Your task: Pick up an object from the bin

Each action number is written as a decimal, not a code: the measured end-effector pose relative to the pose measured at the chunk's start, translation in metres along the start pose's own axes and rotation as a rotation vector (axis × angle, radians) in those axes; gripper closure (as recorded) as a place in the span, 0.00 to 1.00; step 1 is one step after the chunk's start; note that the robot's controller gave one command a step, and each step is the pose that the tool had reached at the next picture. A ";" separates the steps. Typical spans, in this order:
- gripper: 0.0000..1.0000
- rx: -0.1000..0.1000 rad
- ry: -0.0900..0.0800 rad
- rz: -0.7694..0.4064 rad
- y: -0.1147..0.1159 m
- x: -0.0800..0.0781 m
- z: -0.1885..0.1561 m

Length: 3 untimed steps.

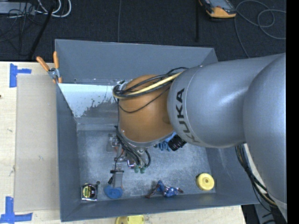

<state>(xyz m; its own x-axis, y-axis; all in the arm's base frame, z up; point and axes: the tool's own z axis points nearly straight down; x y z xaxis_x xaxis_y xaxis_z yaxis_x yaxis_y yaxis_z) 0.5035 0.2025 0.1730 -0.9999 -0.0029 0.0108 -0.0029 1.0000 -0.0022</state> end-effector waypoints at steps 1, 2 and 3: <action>0.00 -0.002 -0.008 0.005 -0.001 -0.002 -0.004; 0.00 -0.001 -0.010 -0.120 -0.012 0.010 0.036; 0.00 0.001 -0.006 -0.341 -0.035 0.024 0.046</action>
Offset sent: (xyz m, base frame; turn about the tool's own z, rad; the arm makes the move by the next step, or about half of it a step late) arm -0.0301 -0.0321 -0.1030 -0.3092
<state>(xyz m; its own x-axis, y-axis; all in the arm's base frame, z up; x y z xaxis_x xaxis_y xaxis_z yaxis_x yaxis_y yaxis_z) 0.4786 0.1675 0.1277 -0.9414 -0.3372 0.0055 -0.3372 0.9414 -0.0002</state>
